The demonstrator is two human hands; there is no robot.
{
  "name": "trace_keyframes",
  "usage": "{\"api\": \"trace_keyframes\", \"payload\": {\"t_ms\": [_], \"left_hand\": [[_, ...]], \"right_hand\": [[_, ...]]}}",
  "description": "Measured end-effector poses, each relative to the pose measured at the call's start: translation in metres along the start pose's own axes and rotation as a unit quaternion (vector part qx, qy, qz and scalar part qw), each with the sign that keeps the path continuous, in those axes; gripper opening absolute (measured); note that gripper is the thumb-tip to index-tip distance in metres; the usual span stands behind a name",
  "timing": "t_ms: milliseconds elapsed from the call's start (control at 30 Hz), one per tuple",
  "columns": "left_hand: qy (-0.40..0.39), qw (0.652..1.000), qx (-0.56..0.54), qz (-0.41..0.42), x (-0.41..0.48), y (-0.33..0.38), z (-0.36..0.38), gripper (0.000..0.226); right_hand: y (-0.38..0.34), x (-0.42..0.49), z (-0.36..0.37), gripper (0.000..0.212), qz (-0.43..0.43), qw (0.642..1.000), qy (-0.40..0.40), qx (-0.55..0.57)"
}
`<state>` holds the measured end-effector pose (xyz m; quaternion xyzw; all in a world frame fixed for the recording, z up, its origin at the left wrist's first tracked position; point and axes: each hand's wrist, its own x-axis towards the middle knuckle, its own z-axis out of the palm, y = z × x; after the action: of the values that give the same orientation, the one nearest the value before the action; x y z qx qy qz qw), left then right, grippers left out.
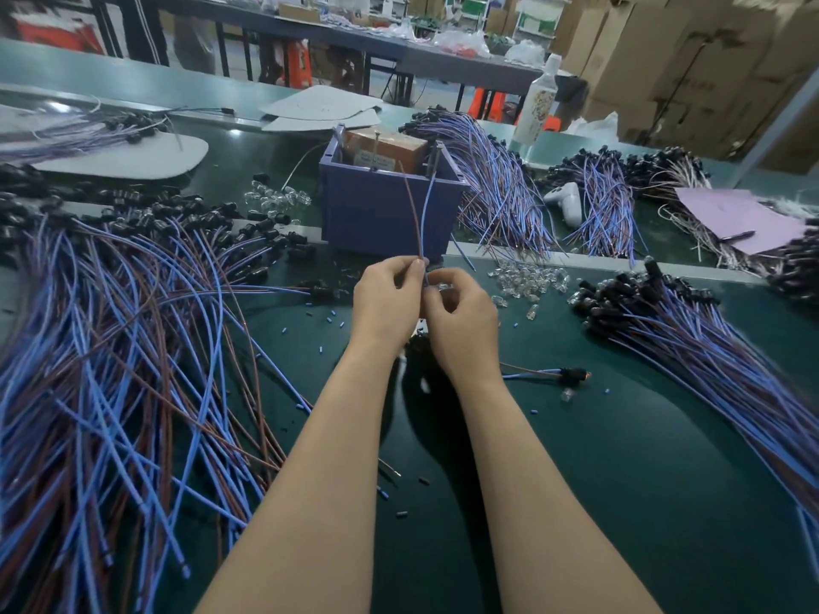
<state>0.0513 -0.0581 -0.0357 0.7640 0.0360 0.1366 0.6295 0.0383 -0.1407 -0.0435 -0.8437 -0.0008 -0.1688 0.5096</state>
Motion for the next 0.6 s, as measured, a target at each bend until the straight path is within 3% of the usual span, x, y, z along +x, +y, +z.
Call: {"api": "trace_keyframes", "payload": {"t_ms": [200, 300, 367, 500, 533, 600], "left_hand": [[-0.009, 0.994, -0.067, 0.081, 0.001, 0.027, -0.006, 0.014], [-0.011, 0.984, -0.066, 0.168, -0.002, 0.059, 0.005, 0.015], [-0.020, 0.975, -0.054, 0.216, -0.008, 0.082, 0.023, 0.018], [0.030, 0.965, 0.013, 0.260, -0.021, 0.109, 0.071, 0.025], [0.014, 0.970, 0.037, 0.241, -0.024, 0.111, 0.086, 0.028], [-0.102, 0.979, 0.034, 0.172, -0.031, 0.109, 0.121, 0.030]], "right_hand": [[-0.024, 0.006, -0.026, 0.021, -0.058, 0.994, -0.081, -0.054], [-0.037, 0.013, -0.055, 0.022, -0.100, 0.980, -0.051, -0.162], [-0.042, 0.018, -0.079, 0.021, -0.111, 0.979, -0.007, -0.169], [-0.037, 0.026, -0.134, 0.026, -0.090, 0.982, 0.165, -0.018], [-0.032, 0.026, -0.147, 0.028, -0.067, 0.974, 0.208, 0.060], [-0.021, 0.025, -0.169, 0.031, -0.018, 0.929, 0.268, 0.254]]}}
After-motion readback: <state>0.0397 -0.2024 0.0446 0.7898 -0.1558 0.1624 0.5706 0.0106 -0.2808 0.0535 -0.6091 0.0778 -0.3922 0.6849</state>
